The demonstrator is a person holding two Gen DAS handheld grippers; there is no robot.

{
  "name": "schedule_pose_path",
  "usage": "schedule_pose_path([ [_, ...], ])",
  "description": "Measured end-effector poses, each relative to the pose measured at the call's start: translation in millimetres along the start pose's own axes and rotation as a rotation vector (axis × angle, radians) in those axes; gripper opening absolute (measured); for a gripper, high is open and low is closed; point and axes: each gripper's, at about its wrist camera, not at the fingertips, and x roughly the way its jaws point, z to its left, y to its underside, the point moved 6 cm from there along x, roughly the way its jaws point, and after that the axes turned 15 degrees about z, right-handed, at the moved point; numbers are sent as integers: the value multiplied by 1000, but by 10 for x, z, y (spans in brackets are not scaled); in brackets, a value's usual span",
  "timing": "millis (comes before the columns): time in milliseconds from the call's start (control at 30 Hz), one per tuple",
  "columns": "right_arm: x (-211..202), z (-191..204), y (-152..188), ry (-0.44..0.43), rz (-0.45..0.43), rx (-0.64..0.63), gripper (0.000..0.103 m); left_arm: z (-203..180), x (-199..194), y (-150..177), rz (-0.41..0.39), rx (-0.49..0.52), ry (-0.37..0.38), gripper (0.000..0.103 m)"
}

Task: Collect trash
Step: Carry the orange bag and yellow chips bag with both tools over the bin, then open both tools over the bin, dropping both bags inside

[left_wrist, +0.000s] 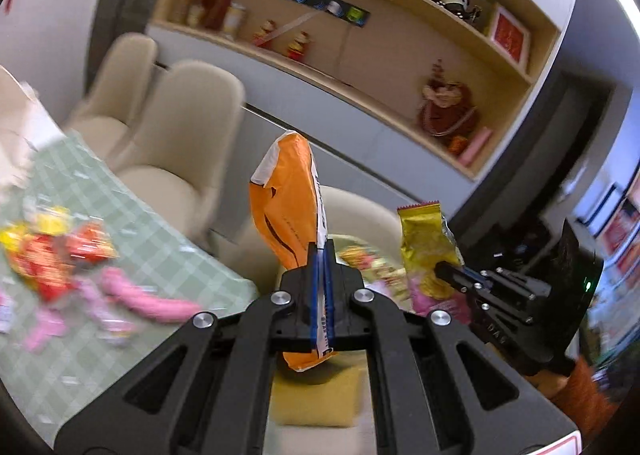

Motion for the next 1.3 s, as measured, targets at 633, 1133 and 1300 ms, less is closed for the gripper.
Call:
schedule_pose_path([
  [633, 445, -1273, 459, -80, 16, 167, 4, -693, 2071, 274, 335, 127, -230, 2],
  [1133, 704, -1545, 286, -118, 10, 175, 4, -966, 1968, 184, 403, 28, -6, 1],
  [1300, 673, -1549, 252, -122, -3, 177, 4, -1136, 1858, 208, 429, 58, 45, 1],
])
